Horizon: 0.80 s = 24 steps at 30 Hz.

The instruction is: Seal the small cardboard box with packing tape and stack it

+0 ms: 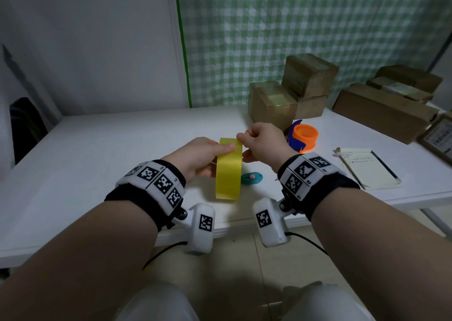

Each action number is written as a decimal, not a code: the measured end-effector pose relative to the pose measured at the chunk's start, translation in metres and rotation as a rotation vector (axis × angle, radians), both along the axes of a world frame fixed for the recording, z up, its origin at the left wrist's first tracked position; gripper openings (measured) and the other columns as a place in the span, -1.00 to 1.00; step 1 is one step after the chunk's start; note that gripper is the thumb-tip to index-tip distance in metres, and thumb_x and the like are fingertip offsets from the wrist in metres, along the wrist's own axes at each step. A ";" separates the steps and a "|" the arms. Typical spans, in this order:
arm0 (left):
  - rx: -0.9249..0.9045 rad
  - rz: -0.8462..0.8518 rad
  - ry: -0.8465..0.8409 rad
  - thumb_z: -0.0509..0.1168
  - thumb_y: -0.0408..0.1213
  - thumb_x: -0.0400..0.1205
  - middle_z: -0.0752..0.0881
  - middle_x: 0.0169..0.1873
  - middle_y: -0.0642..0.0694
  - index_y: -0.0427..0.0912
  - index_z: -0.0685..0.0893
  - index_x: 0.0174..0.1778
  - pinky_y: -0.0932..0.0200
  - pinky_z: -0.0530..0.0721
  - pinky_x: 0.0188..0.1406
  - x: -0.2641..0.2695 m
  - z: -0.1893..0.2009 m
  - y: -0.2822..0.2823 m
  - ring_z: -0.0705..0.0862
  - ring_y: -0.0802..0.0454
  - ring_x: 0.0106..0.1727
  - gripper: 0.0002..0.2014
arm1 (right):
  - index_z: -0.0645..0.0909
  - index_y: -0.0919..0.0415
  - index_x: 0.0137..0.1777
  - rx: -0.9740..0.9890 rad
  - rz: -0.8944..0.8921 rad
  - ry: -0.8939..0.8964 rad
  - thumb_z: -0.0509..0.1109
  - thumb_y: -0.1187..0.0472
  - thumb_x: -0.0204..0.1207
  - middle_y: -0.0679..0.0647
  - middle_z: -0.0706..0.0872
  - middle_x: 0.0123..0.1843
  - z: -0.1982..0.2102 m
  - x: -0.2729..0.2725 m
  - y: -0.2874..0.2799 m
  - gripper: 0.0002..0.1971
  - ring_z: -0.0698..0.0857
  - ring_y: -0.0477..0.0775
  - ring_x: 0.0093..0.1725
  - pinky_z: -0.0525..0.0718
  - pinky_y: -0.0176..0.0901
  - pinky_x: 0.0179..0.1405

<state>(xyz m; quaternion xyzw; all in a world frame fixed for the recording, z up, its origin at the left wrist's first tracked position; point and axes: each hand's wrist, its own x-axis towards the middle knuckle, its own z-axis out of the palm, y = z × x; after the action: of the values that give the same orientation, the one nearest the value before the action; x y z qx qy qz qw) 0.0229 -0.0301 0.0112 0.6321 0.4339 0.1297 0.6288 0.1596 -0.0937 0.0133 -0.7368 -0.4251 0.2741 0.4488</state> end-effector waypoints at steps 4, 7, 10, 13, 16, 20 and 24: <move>-0.026 0.087 0.032 0.34 -0.19 0.60 0.72 -0.26 -0.12 -0.20 0.62 -0.13 0.23 0.73 -0.48 0.002 0.006 0.000 0.70 0.03 -0.31 -0.86 | 0.54 0.29 -0.06 -0.127 0.010 0.020 0.14 0.22 0.66 0.18 0.62 -0.18 -0.009 0.006 -0.005 -0.80 0.69 0.12 -0.35 0.78 0.00 -0.32; -0.012 0.146 0.055 0.40 -0.20 0.56 0.71 -0.25 -0.13 -0.22 0.63 -0.06 0.17 0.69 -0.40 -0.003 0.010 0.008 0.69 -0.01 -0.29 -0.83 | 0.58 0.24 0.07 -0.304 0.029 -0.161 0.27 0.25 0.59 0.16 0.64 -0.08 -0.021 0.013 -0.009 -0.87 0.80 0.24 -0.14 0.83 0.13 -0.18; 0.034 0.208 0.057 0.46 -0.15 0.50 0.74 0.03 -0.29 -0.29 0.62 0.17 -0.16 0.69 0.10 -0.008 0.008 0.017 0.72 -0.24 0.02 -0.60 | 0.51 0.20 0.36 -0.511 0.076 -0.310 0.44 0.23 0.47 0.12 0.56 0.02 -0.034 0.018 -0.008 -0.55 0.75 0.28 0.15 0.77 0.13 0.11; 0.165 0.217 0.038 0.45 -0.19 0.51 0.69 0.22 -0.30 -0.26 0.63 0.23 -0.06 0.62 0.22 -0.010 0.004 0.024 0.66 -0.19 0.14 -0.60 | 0.47 0.18 0.46 -0.590 0.112 -0.423 0.52 0.18 0.40 0.17 0.60 0.22 -0.045 0.020 -0.001 -0.40 0.64 0.23 0.31 0.69 0.08 0.26; 0.245 0.151 0.071 0.43 -0.26 0.53 0.66 0.25 -0.24 -0.23 0.58 0.35 0.18 0.56 -0.05 -0.009 -0.001 0.034 0.62 -0.07 0.07 -0.54 | 0.64 0.28 0.28 -0.599 0.131 -0.429 0.55 0.17 0.36 0.24 0.70 0.26 -0.056 0.019 0.013 -0.52 0.72 0.25 0.19 0.73 0.11 0.19; 0.324 0.099 0.112 0.47 -0.22 0.50 0.66 0.25 -0.25 -0.19 0.62 0.29 0.13 0.59 -0.01 -0.002 -0.007 0.047 0.63 -0.09 0.06 -0.56 | 0.72 0.34 0.10 -0.549 0.073 -0.386 0.55 0.03 0.34 0.27 0.82 0.06 -0.064 0.021 0.035 -0.56 0.78 0.25 0.08 0.73 0.07 0.17; 0.395 0.123 0.104 0.49 -0.17 0.47 0.69 0.16 -0.24 -0.22 0.65 0.22 0.06 0.60 0.06 0.009 -0.013 0.057 0.63 -0.08 0.06 -0.57 | 0.64 0.23 0.10 -0.419 -0.053 -0.311 0.51 0.05 0.41 0.17 0.76 0.05 -0.072 0.025 0.058 -0.66 0.73 0.16 0.05 0.63 -0.18 -0.03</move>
<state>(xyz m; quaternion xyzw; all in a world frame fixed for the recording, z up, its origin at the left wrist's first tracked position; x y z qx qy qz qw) 0.0318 0.0274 -0.0022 0.7211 0.4698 0.2176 0.4605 0.1847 -0.0361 -0.0583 -0.8576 -0.4036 0.2277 0.2229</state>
